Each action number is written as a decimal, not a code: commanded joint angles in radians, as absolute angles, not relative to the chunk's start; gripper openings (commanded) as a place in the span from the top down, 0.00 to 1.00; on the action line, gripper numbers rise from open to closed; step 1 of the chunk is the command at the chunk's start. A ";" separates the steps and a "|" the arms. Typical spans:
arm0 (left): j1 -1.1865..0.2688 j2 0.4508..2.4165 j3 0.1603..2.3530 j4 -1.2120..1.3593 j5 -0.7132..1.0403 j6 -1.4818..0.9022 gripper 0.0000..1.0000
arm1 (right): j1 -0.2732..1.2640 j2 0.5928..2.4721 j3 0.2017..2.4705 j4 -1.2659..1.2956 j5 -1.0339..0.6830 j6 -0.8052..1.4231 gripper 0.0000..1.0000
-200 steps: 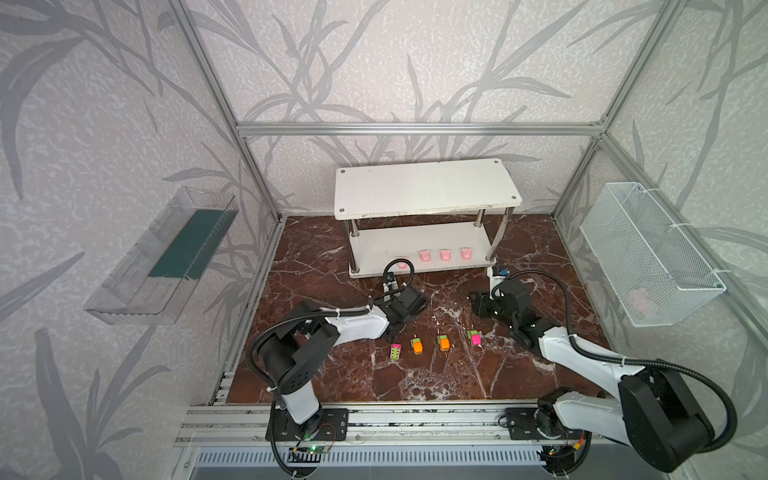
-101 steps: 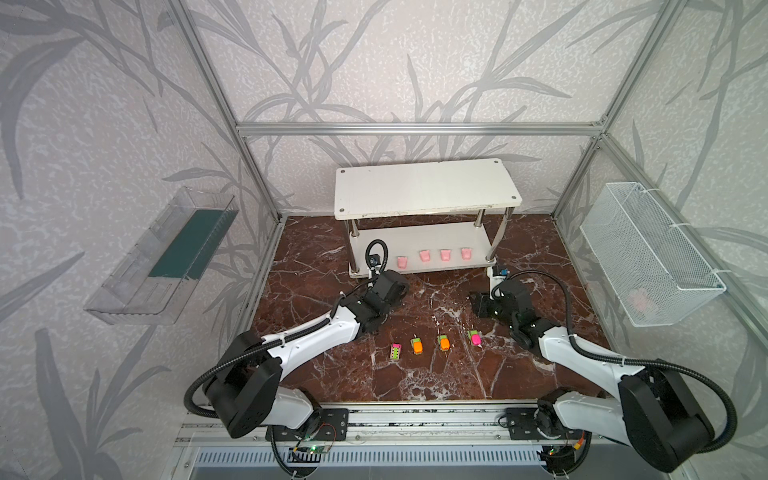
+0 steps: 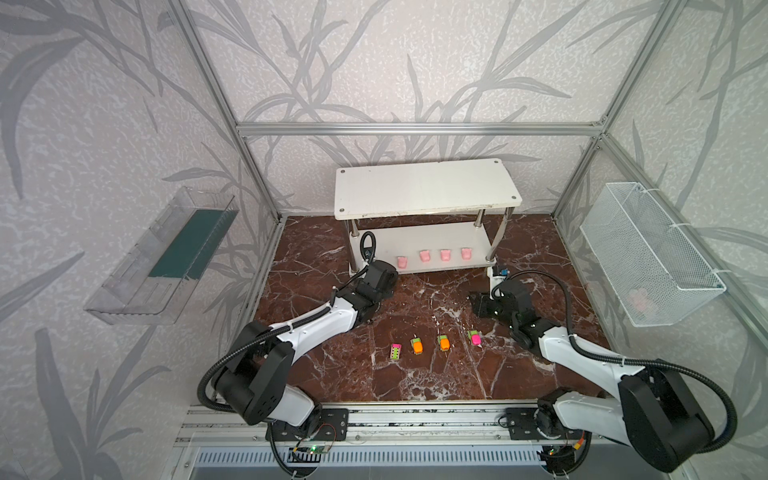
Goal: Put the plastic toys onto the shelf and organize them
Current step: 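Carry the pig with the left gripper onto the lower shelf beside the others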
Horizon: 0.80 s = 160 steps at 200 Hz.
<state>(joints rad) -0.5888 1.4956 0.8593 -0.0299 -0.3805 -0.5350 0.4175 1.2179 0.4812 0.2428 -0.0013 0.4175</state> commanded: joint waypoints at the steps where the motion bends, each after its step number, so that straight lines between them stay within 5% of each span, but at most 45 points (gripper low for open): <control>1: -0.579 1.529 0.882 0.030 -0.373 -0.502 0.82 | 0.413 1.216 0.476 0.261 0.002 0.414 0.51; 160: -0.522 1.740 1.005 0.117 -0.424 -0.426 0.80 | 0.409 1.224 0.477 0.259 0.008 0.407 0.51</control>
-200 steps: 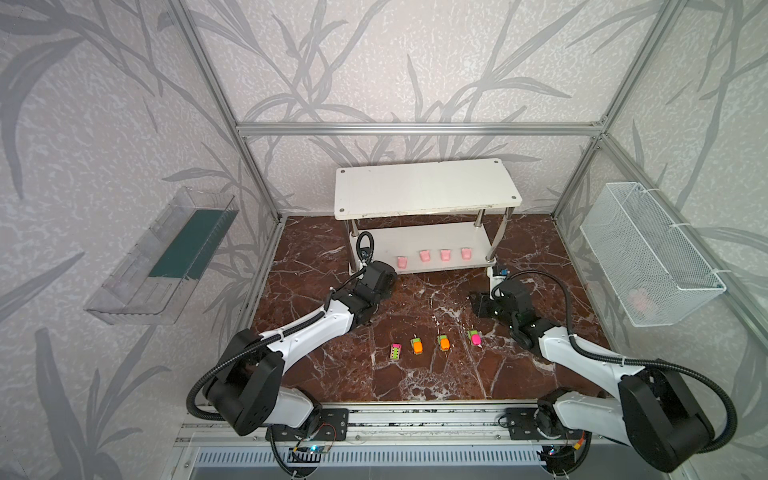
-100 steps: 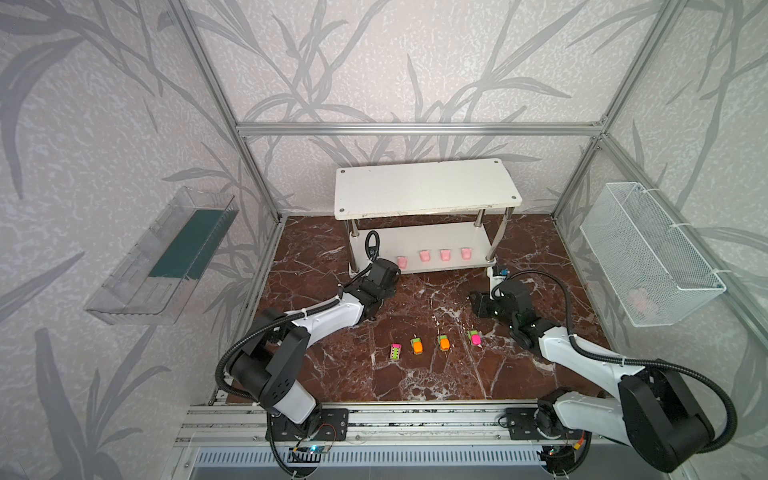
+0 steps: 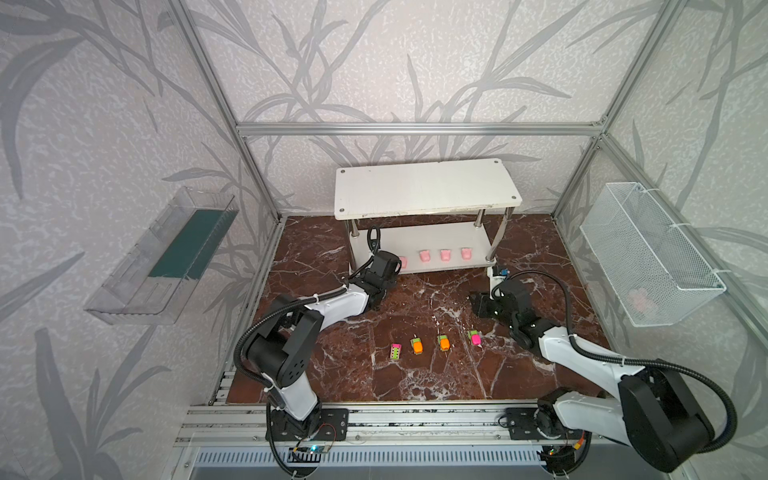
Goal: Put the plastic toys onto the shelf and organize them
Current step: 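Carry the pig with the left gripper onto the lower shelf beside the others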
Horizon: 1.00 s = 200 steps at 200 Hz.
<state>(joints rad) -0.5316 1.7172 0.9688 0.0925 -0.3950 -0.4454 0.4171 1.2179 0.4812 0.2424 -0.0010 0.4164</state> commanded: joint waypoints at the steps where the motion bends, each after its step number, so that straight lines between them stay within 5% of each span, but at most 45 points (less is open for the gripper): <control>1: -0.522 1.741 1.006 0.118 -0.424 -0.425 0.81 | 0.409 1.224 0.477 0.259 0.008 0.407 0.51; 160: -0.478 1.812 1.032 0.163 -0.394 -0.428 0.79 | 0.402 1.226 0.472 0.260 0.005 0.407 0.51; 200: -0.475 1.802 1.028 0.166 -0.388 -0.423 0.70 | 0.402 1.229 0.472 0.264 0.000 0.410 0.51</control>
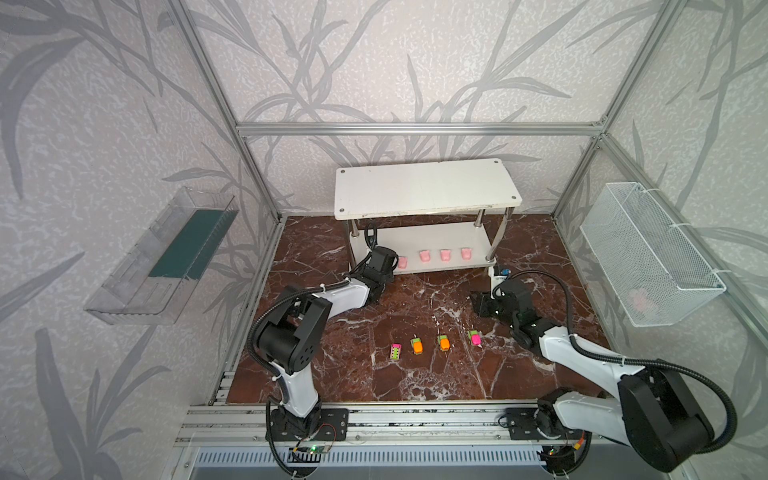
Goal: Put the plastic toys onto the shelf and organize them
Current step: 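Carry the pig with the left gripper onto the lower shelf beside the others, then open the left gripper to set the fifth pig on the shelf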
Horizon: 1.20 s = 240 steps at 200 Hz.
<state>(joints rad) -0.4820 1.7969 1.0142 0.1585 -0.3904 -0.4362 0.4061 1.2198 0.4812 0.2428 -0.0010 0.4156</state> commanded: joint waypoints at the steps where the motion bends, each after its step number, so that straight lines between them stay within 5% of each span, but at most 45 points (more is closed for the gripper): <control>1: -0.474 1.801 1.028 0.166 -0.387 -0.422 0.70 | 0.402 1.230 0.472 0.263 0.000 0.410 0.51; 126: -0.475 1.606 0.970 0.148 -0.337 -0.447 0.34 | 0.402 1.233 0.471 0.270 -0.007 0.416 0.51; 240: -0.518 1.404 0.778 0.185 -0.198 -0.468 0.31 | 0.402 1.243 0.471 0.281 -0.020 0.424 0.51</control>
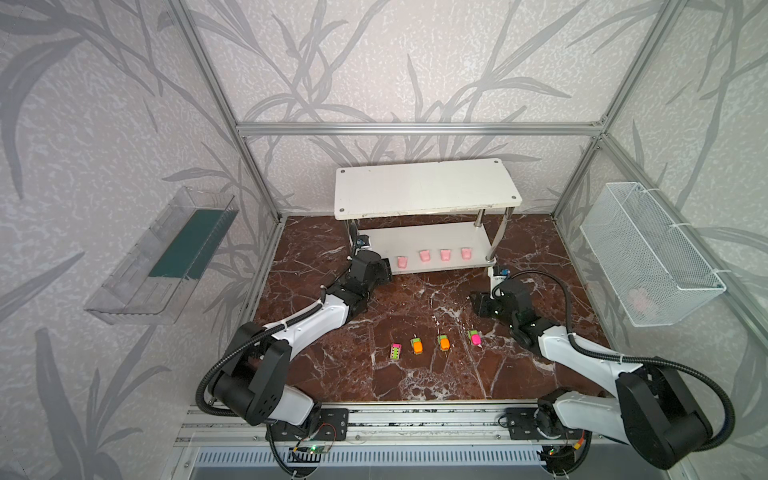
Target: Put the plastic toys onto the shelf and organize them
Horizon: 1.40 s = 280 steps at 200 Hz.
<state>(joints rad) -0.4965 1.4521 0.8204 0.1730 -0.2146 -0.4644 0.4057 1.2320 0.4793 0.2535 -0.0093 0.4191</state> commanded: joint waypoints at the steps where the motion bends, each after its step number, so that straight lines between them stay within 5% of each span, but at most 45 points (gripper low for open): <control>1: -0.519 1.402 0.774 0.186 -0.199 -0.468 0.31 | 0.402 1.243 0.471 0.281 -0.020 0.424 0.51; 71: -0.563 1.145 0.572 0.160 -0.275 -0.490 0.41 | 0.408 1.254 0.493 0.278 -0.068 0.423 0.52; 109: -0.563 0.991 0.457 0.131 -0.372 -0.528 0.74 | 0.515 1.272 0.569 0.240 -0.041 0.387 0.59; 131: -0.563 0.955 0.415 0.136 -0.395 -0.545 1.00 | 0.591 1.322 0.643 0.232 -0.033 0.376 0.75; 159: -0.559 0.955 0.376 0.187 -0.395 -0.561 1.00 | 0.661 1.435 0.780 0.223 -0.048 0.367 1.00; 280: -0.523 0.960 0.290 0.314 -0.376 -0.572 1.00 | 0.761 1.904 1.225 0.153 -0.029 0.355 1.00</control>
